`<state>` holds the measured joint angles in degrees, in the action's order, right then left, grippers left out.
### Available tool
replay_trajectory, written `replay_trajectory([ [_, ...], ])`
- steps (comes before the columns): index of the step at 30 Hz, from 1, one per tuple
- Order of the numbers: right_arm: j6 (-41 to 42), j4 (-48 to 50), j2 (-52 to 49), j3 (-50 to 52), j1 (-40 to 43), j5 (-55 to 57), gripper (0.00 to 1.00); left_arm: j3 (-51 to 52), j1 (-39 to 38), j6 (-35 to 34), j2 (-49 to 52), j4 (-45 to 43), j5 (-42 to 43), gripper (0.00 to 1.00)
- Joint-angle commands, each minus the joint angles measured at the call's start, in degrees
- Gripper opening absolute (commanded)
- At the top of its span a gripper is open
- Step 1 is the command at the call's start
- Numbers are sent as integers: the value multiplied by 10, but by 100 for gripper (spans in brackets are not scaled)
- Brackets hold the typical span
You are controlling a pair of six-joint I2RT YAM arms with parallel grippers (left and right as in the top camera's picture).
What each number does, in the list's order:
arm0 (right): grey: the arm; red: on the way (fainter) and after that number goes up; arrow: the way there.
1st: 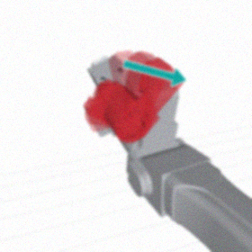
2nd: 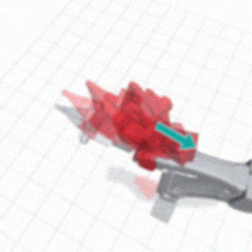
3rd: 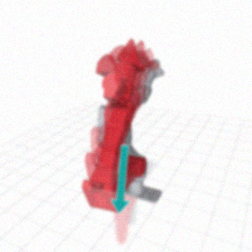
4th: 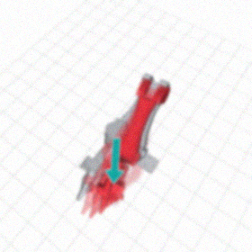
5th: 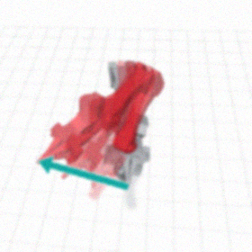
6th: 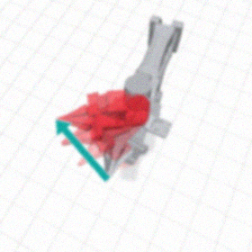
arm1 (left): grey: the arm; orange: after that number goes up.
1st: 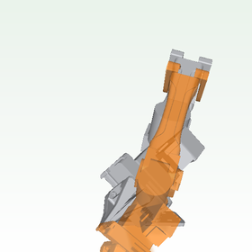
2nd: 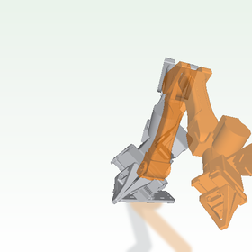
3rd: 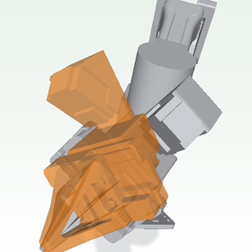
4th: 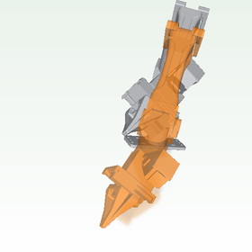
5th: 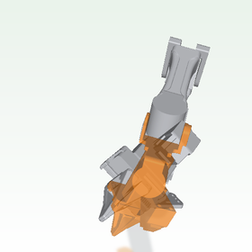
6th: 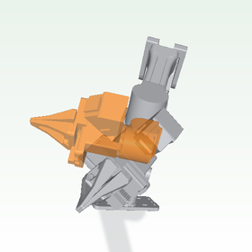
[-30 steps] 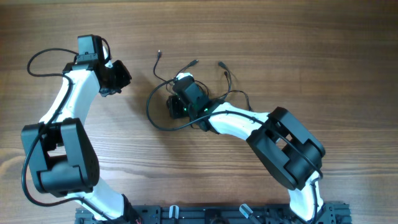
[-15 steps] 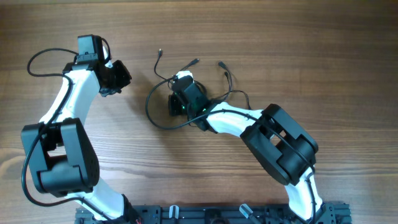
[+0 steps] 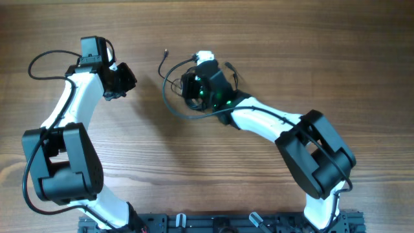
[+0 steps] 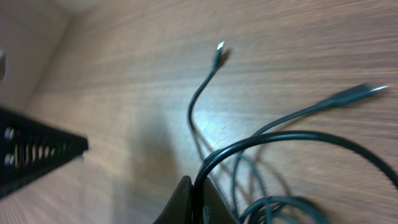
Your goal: Untangle cables
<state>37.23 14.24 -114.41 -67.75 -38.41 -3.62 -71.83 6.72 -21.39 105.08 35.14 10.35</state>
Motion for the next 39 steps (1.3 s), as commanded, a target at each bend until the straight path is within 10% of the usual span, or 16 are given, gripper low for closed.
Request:
replay_trajectory([
  [1,67,-8,-6,-2,24,10,5,-4,1,-3,3,-2,1,23],
  [13,203,-125,-6,-2,92,113,13,-4,1,-3,3,-2,1,23],
  [21,193,-164,-6,-2,94,177,52,-4,1,-3,3,-2,1,23],
  [24,30,-94,-5,-5,94,57,33,-4,1,-3,3,-2,5,23],
  [35,-115,-272,-3,-56,118,-142,43,-4,-7,122,3,-11,239,53],
  [39,-179,-256,-5,-56,118,-148,28,-4,-41,120,4,-1,239,53],
])
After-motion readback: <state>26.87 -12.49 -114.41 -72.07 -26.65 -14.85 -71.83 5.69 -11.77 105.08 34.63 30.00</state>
